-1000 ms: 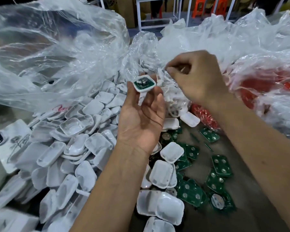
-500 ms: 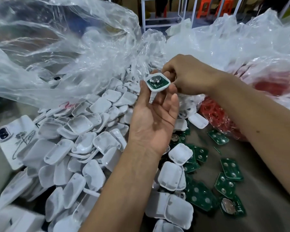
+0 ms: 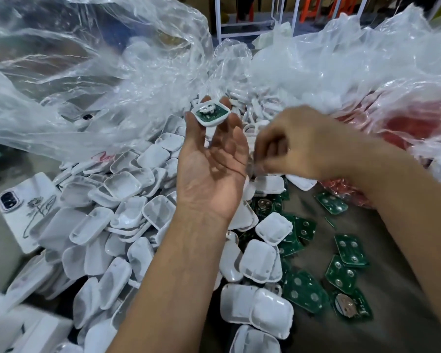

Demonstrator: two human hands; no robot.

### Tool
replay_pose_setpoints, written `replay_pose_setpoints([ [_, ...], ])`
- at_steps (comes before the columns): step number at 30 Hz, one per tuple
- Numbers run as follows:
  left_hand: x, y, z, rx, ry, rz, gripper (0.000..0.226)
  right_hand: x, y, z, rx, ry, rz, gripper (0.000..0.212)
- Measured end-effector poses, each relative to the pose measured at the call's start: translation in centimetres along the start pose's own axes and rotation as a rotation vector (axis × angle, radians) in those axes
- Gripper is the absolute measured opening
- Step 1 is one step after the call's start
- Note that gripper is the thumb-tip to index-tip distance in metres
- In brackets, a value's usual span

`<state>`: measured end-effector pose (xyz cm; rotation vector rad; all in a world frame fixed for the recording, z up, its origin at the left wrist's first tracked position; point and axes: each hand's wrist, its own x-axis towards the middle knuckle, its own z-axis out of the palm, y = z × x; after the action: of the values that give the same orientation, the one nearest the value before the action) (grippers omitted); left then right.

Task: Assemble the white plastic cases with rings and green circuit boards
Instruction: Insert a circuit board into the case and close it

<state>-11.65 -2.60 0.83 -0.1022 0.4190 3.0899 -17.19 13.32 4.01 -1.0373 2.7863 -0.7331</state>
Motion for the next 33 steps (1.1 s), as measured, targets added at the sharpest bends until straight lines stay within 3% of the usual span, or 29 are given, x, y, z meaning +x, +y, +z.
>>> replay_pose_setpoints([
  [1,0.0,0.1,0.0,-0.007,0.002,0.003,0.044,-0.5,0.0,0.4,-0.037,-0.138,0.027,0.01],
  [3,-0.1,0.0,0.0,0.0,0.003,0.002,0.04,-1.4,0.3,1.4,-0.127,-0.209,0.052,0.018],
  [5,-0.2,-0.1,-0.1,0.015,0.004,-0.005,0.042,-2.1,0.6,2.0,-0.124,-0.163,0.062,0.025],
  [9,-0.2,-0.3,-0.1,0.023,0.008,-0.006,0.036,-3.1,1.1,2.3,0.012,-0.169,0.1,0.019],
  [14,-0.1,-0.6,-0.3,0.048,-0.008,-0.012,0.036,-5.6,1.9,2.7,-0.071,-0.066,0.074,0.016],
  [16,-0.1,-0.8,-0.4,0.061,-0.001,-0.015,0.038,-6.7,2.5,2.7,0.034,0.001,0.079,0.013],
  [18,-0.2,-1.2,-0.4,0.083,0.01,-0.022,0.04,-7.5,2.8,2.7,0.302,0.059,0.092,0.011],
  [22,-0.2,-1.7,-0.4,0.128,0.039,-0.029,0.039,-8.0,3.3,2.6,0.708,0.124,0.033,0.021],
  [33,-0.3,-2.1,-0.4,0.148,0.054,-0.032,0.034,-8.1,2.7,2.7,0.853,0.046,-0.121,0.014],
])
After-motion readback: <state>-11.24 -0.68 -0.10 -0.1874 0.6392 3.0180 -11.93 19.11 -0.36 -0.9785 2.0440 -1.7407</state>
